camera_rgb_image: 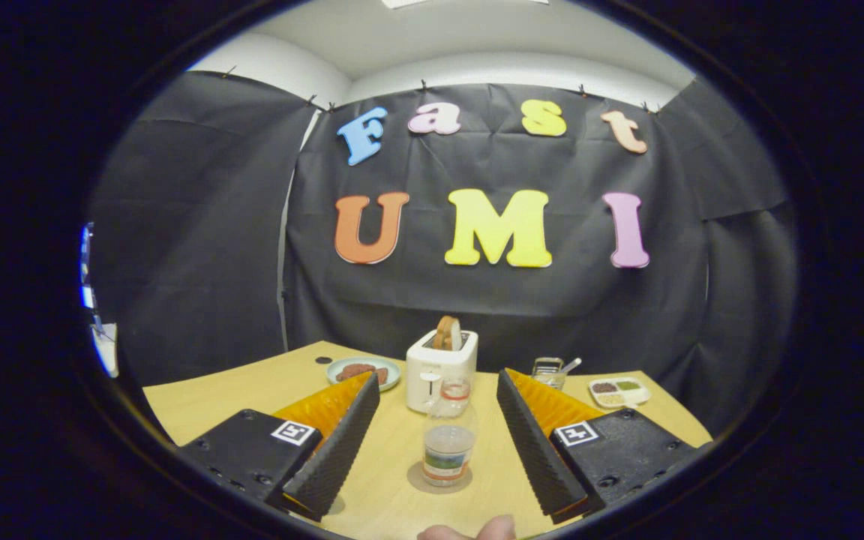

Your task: Take the bottle from table, then pour the juice into the cup, finally place the bottle on the coaster

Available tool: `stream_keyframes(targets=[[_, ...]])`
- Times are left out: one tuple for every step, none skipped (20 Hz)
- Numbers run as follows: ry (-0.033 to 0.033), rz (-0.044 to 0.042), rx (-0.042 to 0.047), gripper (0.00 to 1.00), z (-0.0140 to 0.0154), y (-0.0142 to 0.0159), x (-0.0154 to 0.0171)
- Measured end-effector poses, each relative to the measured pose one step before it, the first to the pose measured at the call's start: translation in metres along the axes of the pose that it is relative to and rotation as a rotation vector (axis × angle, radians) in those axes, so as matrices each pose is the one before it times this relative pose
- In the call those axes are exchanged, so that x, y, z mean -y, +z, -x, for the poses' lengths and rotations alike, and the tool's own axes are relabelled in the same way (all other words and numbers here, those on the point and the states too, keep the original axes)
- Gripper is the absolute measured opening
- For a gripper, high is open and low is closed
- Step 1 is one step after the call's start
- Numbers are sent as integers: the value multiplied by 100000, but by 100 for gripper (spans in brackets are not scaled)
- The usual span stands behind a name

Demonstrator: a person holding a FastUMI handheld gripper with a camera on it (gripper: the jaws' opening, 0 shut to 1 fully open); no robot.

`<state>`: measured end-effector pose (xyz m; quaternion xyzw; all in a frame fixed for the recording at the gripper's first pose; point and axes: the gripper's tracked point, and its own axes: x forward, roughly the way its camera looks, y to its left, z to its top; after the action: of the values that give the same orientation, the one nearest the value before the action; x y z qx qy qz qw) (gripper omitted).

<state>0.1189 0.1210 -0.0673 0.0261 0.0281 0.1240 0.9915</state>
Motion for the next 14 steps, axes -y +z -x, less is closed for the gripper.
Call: stream_keyframes(targets=[[-2269, 1676, 2054, 100, 1697, 1802, 299], [-2006, 1870, 1228, 100, 1868, 1187, 242], [-2021, 1227, 600, 100, 1995, 1217, 443], [-1532, 957, -4, 100, 1472, 650, 428], [-1872, 561, 577, 100, 1445, 700, 500], [-1427, 256, -45, 100, 1514, 507, 476], [-214, -625, -568, 100, 1100, 186, 143], [-215, -1707, -462, 100, 1068, 104, 130], [-239, -1817, 632, 100, 1051, 398, 123], [-869, -1214, 905, 100, 1013, 445, 312], [-1566, -811, 1169, 100, 764, 324, 433], [-1640, -335, 463, 100, 855, 15, 398], [-367, 362, -391, 100, 649, -190, 82], [-851, 259, -186, 100, 760, -363, -41]])
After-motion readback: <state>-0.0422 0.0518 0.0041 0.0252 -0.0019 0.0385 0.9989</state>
